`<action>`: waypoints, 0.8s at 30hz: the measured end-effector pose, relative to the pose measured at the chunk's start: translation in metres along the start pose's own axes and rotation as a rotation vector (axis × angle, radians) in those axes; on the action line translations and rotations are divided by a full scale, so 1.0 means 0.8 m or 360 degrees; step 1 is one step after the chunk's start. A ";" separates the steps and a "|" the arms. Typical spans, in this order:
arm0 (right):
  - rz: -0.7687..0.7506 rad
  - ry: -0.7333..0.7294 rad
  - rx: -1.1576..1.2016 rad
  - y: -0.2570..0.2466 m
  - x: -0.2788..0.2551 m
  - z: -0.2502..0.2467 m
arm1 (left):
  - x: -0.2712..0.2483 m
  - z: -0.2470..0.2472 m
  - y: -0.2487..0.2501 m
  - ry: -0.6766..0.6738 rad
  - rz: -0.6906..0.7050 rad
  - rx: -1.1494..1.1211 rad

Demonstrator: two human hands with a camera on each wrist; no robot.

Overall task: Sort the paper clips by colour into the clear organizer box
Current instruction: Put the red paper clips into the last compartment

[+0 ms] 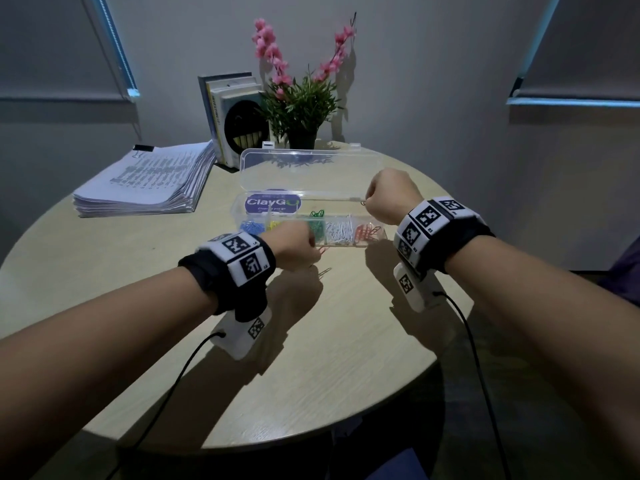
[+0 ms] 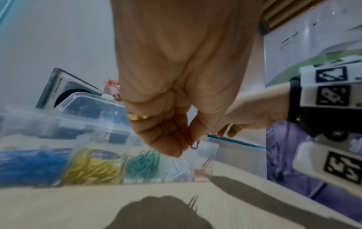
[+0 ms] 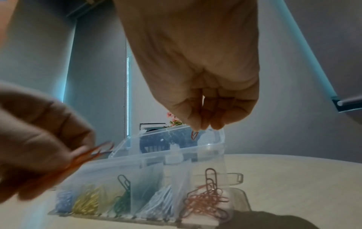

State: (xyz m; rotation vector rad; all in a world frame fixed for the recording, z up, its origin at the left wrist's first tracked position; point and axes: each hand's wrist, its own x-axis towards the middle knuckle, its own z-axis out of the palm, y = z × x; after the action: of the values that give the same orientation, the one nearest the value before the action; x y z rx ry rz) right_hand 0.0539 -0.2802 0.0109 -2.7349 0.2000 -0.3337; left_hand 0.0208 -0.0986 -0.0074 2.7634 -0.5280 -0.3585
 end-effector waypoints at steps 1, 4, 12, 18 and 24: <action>0.0033 0.0016 -0.0012 0.005 0.003 -0.001 | 0.007 -0.006 0.007 0.0061 0.0015 -0.0083; 0.0085 0.0021 -0.0047 0.018 0.009 -0.001 | 0.032 -0.019 0.029 0.0264 0.0036 -0.0252; 0.0121 -0.0037 0.0030 0.039 0.016 0.016 | 0.108 -0.017 0.075 0.0614 0.0011 -0.0341; 0.0099 -0.0075 0.0038 0.042 0.020 0.015 | 0.122 -0.007 0.066 0.0412 0.0069 -0.0370; 0.0142 -0.0003 -0.0010 0.030 0.024 0.008 | 0.104 -0.026 0.025 0.0615 0.0034 -0.0408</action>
State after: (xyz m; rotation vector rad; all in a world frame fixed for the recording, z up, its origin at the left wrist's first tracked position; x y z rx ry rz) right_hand 0.0717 -0.3036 0.0001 -2.7219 0.3224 -0.3063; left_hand 0.0954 -0.1441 0.0030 2.4864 -0.3817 0.1085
